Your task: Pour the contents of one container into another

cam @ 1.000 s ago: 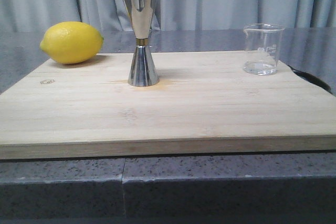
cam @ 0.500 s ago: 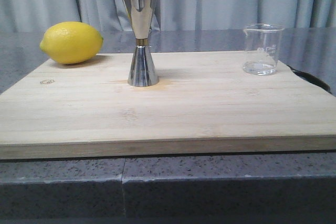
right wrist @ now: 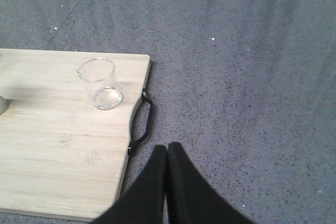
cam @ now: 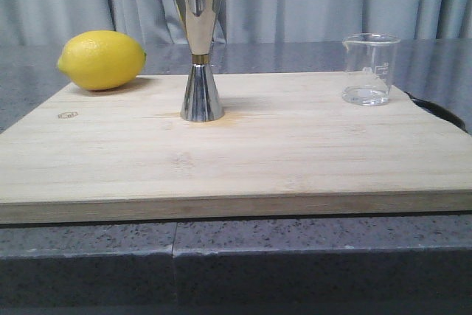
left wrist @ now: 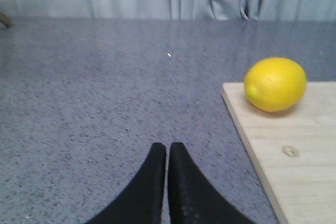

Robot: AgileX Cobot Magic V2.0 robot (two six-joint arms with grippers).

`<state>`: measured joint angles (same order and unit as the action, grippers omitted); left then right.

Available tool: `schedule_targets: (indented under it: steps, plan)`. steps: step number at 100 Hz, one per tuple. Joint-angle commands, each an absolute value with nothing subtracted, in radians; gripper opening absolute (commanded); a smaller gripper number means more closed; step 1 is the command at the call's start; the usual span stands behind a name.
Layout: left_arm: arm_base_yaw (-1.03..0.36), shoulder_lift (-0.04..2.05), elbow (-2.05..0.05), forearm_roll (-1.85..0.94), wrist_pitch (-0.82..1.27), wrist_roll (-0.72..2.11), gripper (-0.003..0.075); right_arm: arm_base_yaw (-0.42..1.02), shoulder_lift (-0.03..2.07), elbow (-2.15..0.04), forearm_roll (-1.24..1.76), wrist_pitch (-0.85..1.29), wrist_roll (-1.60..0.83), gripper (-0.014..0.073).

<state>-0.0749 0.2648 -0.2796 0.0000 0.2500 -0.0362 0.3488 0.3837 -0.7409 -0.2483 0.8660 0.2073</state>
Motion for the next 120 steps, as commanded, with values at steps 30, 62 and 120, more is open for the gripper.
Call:
schedule_targets:
  steps: [30,62,120]
  plan:
    - [-0.037,-0.032,0.009,0.000,-0.026,-0.040,-0.0019,0.352,0.391,-0.762,-0.267,0.792,0.200,-0.0071]
    - [-0.037,-0.032,0.008,-0.005,-0.020,0.022,-0.0019,0.352,0.393,-0.762,-0.267,0.794,0.200,-0.0071]
    - [-0.037,-0.032,0.008,-0.005,-0.020,0.022,-0.0019,0.352,0.393,-0.762,-0.267,0.794,0.200,-0.0071]
